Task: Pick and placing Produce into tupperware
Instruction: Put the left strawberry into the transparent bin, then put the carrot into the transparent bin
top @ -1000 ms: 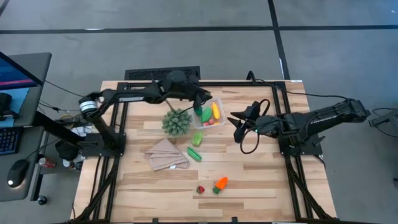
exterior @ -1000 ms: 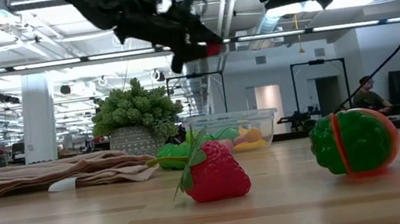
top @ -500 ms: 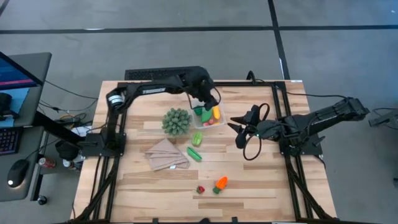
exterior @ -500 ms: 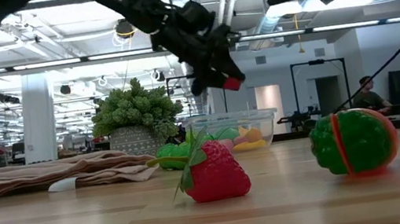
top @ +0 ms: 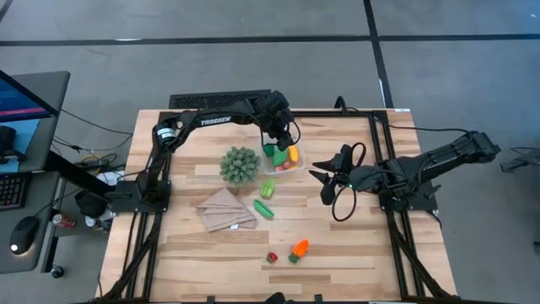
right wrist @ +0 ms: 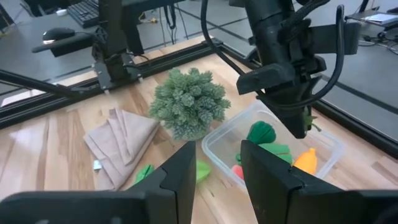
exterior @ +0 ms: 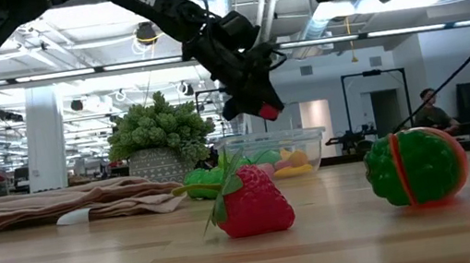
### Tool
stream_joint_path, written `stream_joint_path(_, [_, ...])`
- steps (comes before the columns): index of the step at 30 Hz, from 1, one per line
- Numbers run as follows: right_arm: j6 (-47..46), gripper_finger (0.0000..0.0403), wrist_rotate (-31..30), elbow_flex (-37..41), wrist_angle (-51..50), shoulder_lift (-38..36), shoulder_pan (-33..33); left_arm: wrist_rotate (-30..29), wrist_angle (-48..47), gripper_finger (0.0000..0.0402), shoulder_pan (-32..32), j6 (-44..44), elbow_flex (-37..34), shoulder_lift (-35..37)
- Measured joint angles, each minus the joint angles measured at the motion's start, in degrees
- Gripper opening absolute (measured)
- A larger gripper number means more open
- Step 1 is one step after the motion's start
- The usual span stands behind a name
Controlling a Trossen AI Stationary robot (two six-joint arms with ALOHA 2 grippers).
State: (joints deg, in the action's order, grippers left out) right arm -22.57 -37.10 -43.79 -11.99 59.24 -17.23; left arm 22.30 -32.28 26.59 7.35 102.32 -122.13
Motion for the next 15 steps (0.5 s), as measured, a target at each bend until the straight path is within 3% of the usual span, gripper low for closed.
stream_joint_path(15, [0.0, 0.0118, 0.0, 0.0, 0.0, 0.0, 0.0, 0.3, -1.3, 0.0189, 0.1, -2.1, 0.0, 0.0])
